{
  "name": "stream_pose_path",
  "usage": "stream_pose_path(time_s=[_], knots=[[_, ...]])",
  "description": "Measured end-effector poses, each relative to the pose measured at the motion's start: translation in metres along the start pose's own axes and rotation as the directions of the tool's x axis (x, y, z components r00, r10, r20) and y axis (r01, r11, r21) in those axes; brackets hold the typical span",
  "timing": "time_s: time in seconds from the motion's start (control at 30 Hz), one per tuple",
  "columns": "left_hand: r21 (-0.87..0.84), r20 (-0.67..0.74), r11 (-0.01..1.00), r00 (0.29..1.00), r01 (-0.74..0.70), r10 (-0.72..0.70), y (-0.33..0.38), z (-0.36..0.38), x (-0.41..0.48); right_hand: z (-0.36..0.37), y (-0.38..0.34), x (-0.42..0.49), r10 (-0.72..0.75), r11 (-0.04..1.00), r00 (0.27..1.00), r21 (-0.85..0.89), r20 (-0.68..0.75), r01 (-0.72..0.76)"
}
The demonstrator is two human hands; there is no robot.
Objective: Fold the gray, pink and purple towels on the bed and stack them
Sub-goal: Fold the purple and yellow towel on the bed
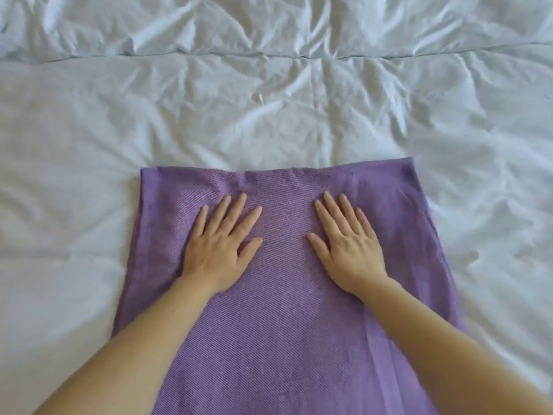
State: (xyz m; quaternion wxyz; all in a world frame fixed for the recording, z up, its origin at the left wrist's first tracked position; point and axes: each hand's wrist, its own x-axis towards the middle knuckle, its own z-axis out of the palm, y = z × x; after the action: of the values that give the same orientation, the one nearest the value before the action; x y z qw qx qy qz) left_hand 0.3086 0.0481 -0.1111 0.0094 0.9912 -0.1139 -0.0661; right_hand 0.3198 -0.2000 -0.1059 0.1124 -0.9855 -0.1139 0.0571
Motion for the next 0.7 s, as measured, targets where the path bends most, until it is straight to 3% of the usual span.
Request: stream_pose_path(time_s=[0.1,0.23,0.27,0.33,0.43,0.5,0.7], knots=[[0.088,0.013,0.974,0.978,0.208,-0.209,-0.052,0.009,-0.011,-0.01,0.07,-0.001,0.153,0.979,0.988,-0.139,0.004,-0.151],[0.068,0.006,0.904,0.906,0.422,-0.424,-0.068,-0.008,-0.036,-0.038,0.112,-0.022,0.456,0.883,0.889,-0.1,-0.048,-0.459],[0.038,-0.018,0.905,0.906,0.424,-0.423,-0.053,-0.013,-0.044,-0.04,0.099,-0.031,0.453,0.886,0.888,-0.069,-0.083,-0.458],[-0.035,-0.058,0.959,0.958,0.281,-0.282,-0.004,-0.019,-0.064,-0.036,0.049,-0.054,0.338,0.94,0.934,0.0,-0.114,-0.34],[-0.049,0.004,0.998,0.999,0.038,-0.038,0.056,-0.003,-0.115,-0.003,-0.024,-0.11,0.069,0.998,0.997,0.009,0.023,-0.069],[-0.046,0.057,0.993,0.992,0.111,-0.108,0.044,0.009,-0.141,0.007,-0.019,-0.142,0.054,0.998,0.992,-0.039,0.111,-0.05],[0.037,0.046,0.903,0.902,0.429,-0.43,-0.023,0.004,-0.193,-0.016,0.071,-0.197,0.414,0.903,0.91,-0.142,0.036,-0.405]])
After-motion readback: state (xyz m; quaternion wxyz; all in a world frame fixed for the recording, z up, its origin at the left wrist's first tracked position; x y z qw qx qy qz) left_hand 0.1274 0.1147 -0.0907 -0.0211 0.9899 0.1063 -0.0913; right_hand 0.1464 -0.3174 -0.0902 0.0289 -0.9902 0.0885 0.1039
